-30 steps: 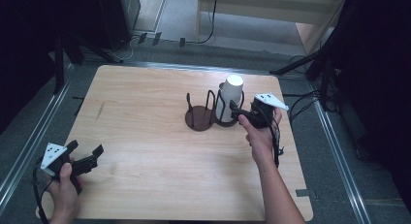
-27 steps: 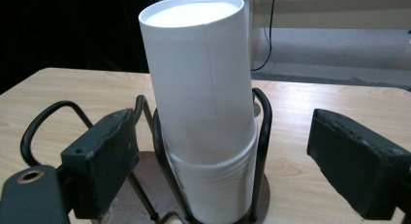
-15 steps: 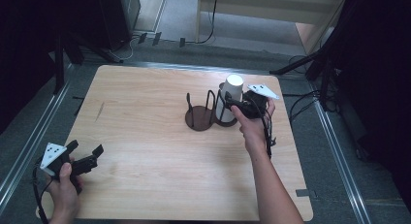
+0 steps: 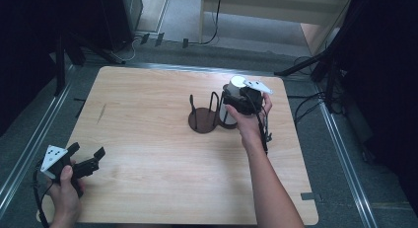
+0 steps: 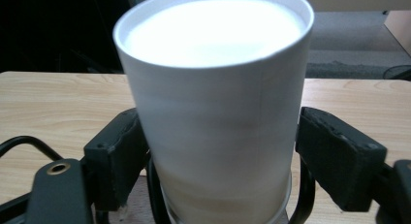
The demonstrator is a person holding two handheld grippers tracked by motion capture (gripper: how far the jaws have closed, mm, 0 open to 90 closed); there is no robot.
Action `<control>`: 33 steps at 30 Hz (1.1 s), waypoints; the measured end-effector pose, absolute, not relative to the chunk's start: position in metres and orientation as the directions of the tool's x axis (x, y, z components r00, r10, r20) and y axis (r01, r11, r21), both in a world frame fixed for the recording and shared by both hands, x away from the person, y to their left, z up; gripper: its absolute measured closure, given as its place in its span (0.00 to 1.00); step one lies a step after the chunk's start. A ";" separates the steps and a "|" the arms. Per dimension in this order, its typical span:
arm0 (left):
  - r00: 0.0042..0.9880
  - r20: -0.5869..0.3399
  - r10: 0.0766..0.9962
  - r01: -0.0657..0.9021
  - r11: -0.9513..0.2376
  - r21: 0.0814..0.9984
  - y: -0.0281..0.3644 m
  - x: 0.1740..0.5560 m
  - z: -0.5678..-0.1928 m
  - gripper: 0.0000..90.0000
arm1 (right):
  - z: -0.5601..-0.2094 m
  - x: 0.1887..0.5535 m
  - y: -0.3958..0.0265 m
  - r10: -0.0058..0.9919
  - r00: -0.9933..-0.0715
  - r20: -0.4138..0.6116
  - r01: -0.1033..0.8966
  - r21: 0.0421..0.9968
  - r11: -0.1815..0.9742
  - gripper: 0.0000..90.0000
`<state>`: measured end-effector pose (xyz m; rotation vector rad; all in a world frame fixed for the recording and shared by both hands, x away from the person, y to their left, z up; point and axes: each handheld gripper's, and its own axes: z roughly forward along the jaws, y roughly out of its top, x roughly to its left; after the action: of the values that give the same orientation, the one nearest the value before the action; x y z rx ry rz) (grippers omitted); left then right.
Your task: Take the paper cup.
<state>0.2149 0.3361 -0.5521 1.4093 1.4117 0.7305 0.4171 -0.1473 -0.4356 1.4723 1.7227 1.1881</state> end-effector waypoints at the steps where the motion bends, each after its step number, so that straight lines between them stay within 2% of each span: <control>1: 0.146 -0.218 0.965 0.381 0.148 0.913 0.336 0.215 -0.552 0.03 | -0.436 0.418 -0.147 0.967 -0.224 0.121 0.458 0.889 -0.005 0.23; 15: 0.142 -0.218 0.966 0.380 0.150 0.913 0.336 0.215 -0.552 0.03 | -0.431 0.414 -0.145 0.970 -0.232 0.070 0.407 0.913 0.031 0.31; 22: 0.143 -0.221 0.965 0.379 0.153 0.913 0.336 0.215 -0.552 0.03 | -0.430 0.414 -0.145 0.970 -0.235 0.061 0.392 0.919 0.037 0.30; 27: 0.144 -0.222 0.964 0.379 0.154 0.912 0.336 0.215 -0.552 0.03 | -0.436 0.422 -0.143 0.967 -0.231 0.110 0.452 0.892 0.007 0.24; 33: 0.145 -0.226 0.963 0.381 0.157 0.911 0.337 0.215 -0.552 0.03 | -0.439 0.423 -0.141 0.971 -0.227 0.076 0.431 0.902 0.030 0.28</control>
<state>0.2150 0.3368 -0.5521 1.4021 1.4145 0.7234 0.4235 -0.1412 -0.4391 1.4296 1.7148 1.1618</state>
